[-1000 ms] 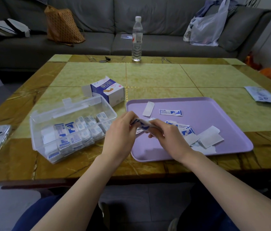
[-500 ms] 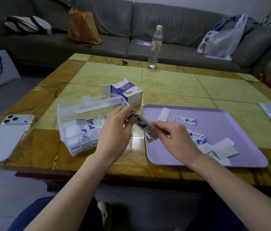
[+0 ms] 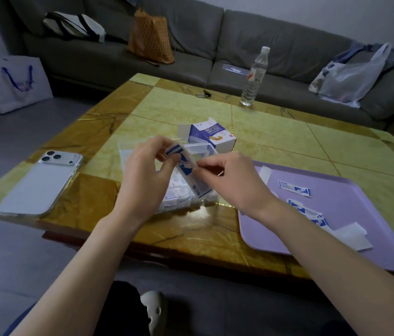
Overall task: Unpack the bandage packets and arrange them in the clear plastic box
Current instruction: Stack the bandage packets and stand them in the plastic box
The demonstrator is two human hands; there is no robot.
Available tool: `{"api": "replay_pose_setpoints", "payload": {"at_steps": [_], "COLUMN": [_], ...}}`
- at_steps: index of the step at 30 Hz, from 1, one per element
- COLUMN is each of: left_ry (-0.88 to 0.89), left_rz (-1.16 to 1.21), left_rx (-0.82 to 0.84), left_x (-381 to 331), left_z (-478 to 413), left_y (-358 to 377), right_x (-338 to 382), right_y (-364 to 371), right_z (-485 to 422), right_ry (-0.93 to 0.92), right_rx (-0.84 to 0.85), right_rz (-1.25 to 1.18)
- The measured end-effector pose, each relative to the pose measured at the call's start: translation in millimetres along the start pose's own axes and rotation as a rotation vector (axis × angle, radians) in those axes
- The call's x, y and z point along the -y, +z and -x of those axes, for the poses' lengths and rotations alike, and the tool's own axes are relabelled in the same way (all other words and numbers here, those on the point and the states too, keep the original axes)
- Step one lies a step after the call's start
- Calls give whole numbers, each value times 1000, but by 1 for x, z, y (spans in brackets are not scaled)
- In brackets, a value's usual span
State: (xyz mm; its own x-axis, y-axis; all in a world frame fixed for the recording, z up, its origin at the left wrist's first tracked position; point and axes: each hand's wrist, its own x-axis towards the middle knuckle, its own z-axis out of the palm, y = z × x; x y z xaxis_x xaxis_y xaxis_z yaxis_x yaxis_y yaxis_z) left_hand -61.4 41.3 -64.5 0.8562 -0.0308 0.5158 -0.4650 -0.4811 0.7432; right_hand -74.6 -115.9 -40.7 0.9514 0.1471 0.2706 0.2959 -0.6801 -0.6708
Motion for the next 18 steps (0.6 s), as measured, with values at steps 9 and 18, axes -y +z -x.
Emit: {"api": "replay_pose_setpoints", "payload": {"at_steps": [9, 18], "left_ry": [-307, -433], "left_rz": [-283, -251], "left_rx": [47, 167], "left_x": [47, 59], "left_z": [2, 16], "left_y": [-38, -46], "right_x": [6, 17], "right_y": [38, 84], "right_z": [-48, -73], "right_ry": [176, 400], "right_rx": [128, 371], "right_rz": [8, 80]}}
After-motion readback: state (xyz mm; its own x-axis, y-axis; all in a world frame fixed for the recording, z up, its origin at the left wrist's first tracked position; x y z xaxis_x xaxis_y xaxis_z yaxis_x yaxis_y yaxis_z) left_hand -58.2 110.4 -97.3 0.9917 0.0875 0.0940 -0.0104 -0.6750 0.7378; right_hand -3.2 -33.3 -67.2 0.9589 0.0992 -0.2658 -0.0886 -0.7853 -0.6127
